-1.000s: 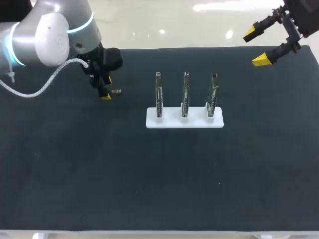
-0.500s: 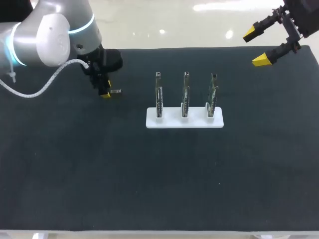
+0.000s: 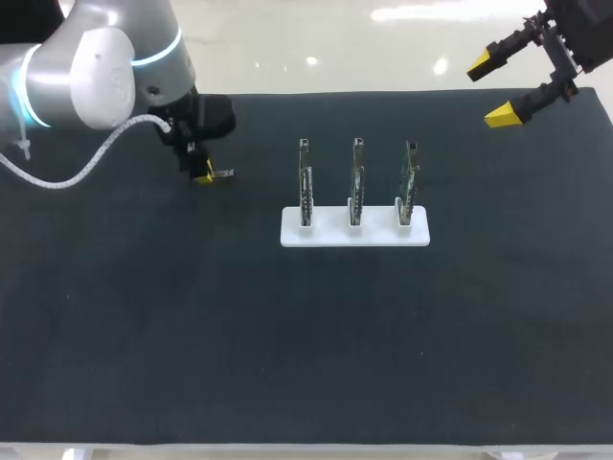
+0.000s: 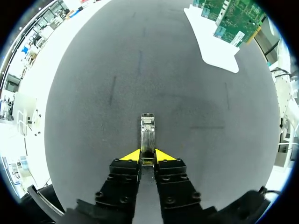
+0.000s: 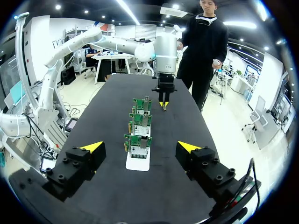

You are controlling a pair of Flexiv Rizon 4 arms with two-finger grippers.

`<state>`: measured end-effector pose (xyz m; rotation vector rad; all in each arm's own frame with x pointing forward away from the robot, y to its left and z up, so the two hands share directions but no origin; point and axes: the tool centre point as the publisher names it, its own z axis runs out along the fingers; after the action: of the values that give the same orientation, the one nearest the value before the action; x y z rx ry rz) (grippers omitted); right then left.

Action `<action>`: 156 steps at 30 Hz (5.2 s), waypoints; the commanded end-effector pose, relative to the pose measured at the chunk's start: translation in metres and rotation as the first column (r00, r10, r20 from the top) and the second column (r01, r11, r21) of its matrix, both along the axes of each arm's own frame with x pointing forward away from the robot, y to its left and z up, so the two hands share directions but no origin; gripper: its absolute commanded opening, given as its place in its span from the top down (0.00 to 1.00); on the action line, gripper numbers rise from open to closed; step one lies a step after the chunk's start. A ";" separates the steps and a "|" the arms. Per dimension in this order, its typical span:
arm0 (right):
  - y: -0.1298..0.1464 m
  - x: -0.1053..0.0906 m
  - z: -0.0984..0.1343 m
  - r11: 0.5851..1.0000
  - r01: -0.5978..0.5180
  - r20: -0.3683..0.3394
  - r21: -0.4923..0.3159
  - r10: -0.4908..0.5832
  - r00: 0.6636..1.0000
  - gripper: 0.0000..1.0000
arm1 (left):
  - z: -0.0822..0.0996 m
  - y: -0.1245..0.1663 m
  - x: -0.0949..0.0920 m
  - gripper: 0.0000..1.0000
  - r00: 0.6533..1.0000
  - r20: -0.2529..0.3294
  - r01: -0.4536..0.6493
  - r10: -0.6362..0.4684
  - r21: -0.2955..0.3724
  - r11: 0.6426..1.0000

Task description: Pick up the optical module with the left hand, and insert it into the network port with the right hand.

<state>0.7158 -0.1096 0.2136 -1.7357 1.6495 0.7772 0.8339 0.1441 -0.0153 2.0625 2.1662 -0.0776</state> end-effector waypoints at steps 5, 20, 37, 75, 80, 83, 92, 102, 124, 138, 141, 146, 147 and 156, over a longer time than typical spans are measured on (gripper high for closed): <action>0.000 0.000 0.000 1.000 0.000 0.000 0.000 0.000 1.000 0.00 | 0.029 -0.002 0.000 1.00 1.000 -0.025 0.003 -0.004 -0.056 0.998; 0.000 0.000 0.000 1.000 0.000 0.000 0.000 0.000 1.000 0.00 | 0.119 -0.015 -0.049 1.00 0.992 -0.114 0.005 -0.060 -0.432 0.902; 0.000 0.000 0.000 1.000 0.000 0.000 0.000 0.000 1.000 0.00 | 0.156 -0.030 -0.140 1.00 0.995 -0.092 -0.082 0.028 -0.658 0.749; 0.000 0.000 0.000 1.000 0.000 0.000 0.000 0.000 1.000 0.00 | 0.208 -0.104 -0.168 1.00 0.971 -0.239 -0.183 -0.025 -0.802 0.568; 0.000 0.000 0.000 1.000 0.000 0.000 0.000 0.000 1.000 0.00 | 0.218 -0.131 -0.168 1.00 0.978 -0.207 -0.171 -0.018 -0.852 0.495; 0.000 0.000 0.000 1.000 0.000 0.000 0.000 0.000 1.000 0.00 | 0.223 -0.143 -0.167 1.00 0.983 -0.180 -0.144 -0.043 -0.890 0.432; 0.000 0.000 0.000 1.000 0.000 0.000 0.000 0.000 1.000 0.00 | 0.229 -0.181 -0.164 1.00 0.989 -0.089 -0.043 -0.121 -0.940 0.337; 0.000 0.000 0.000 1.000 0.000 0.000 0.000 0.000 1.000 0.00 | 0.238 -0.212 -0.164 1.00 0.987 -0.069 -0.029 -0.144 -0.964 0.265; 0.000 0.000 0.000 1.000 0.000 0.000 0.000 0.000 1.000 0.00 | 0.231 -0.254 -0.157 1.00 0.995 0.009 0.029 -0.100 -0.980 0.197; 0.000 0.000 0.000 1.000 0.000 0.000 0.000 0.000 1.000 0.00 | 0.223 -0.265 -0.155 1.00 0.990 0.022 0.051 -0.140 -0.977 0.209; 0.000 0.000 0.000 1.000 0.000 0.000 0.000 0.000 1.000 0.00 | 0.223 -0.265 -0.155 1.00 0.990 0.022 0.051 -0.140 -0.977 0.209; 0.000 0.000 0.000 1.000 0.000 0.000 0.000 0.000 1.000 0.00 | 0.223 -0.265 -0.155 1.00 0.990 0.022 0.051 -0.140 -0.977 0.209; 0.000 0.000 0.000 1.000 0.000 0.000 0.000 0.000 1.000 0.00 | 0.223 -0.265 -0.155 1.00 0.990 0.022 0.051 -0.140 -0.977 0.209; 0.000 0.000 0.000 1.000 0.000 0.000 0.000 0.000 1.000 0.00 | 0.223 -0.265 -0.155 1.00 0.990 0.022 0.051 -0.140 -0.977 0.209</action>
<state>0.7159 -0.1096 0.2136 -1.7357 1.6495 0.7773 0.6782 -0.1202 0.2081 1.3055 1.2439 -1.2325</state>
